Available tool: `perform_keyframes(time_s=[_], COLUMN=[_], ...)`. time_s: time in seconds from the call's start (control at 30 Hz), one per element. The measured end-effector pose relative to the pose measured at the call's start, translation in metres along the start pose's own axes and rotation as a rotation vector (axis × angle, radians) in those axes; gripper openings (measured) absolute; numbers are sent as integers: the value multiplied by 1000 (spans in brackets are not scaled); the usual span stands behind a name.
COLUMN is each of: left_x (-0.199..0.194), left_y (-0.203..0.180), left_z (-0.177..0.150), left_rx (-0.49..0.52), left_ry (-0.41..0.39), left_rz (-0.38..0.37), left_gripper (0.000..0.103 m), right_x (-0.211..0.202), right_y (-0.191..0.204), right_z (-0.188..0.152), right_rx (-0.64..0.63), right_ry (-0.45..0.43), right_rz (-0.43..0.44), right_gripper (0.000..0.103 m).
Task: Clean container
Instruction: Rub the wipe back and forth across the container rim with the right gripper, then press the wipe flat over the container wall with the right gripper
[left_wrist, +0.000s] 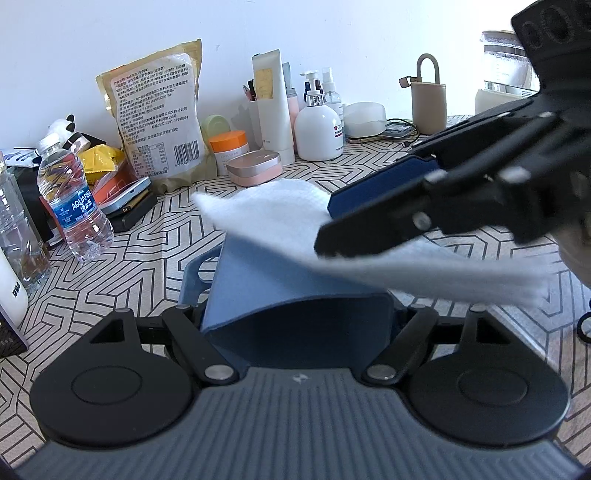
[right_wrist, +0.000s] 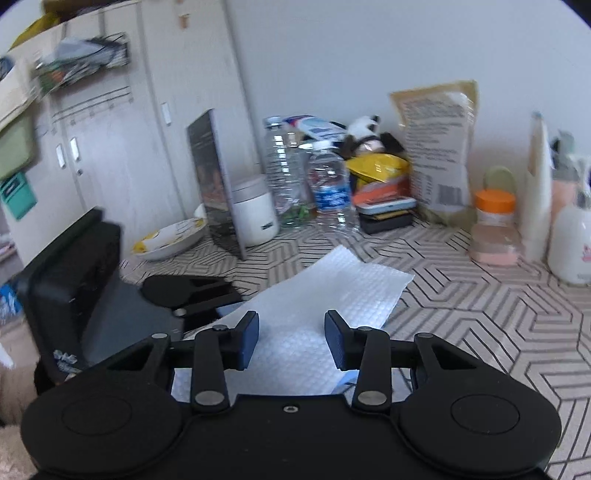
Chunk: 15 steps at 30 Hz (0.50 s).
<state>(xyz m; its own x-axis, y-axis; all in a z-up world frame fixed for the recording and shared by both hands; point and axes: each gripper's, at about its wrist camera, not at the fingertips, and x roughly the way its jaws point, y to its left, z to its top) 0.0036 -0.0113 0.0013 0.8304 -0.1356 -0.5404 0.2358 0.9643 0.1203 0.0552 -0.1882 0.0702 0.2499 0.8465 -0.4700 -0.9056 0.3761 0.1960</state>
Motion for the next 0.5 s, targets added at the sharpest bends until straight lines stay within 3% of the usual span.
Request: perform_keyframes(time_s=[0.5], left_x=[-2], left_y=[-2], left_z=[0], left_rx=[-6], left_ry=[-1], left_rz=[-4], left_gripper=[78], right_x=[-1], right_y=[-11], right_z=[0], right_rx=[48], right_ry=[1], right_rz=[8], right_gripper=[48])
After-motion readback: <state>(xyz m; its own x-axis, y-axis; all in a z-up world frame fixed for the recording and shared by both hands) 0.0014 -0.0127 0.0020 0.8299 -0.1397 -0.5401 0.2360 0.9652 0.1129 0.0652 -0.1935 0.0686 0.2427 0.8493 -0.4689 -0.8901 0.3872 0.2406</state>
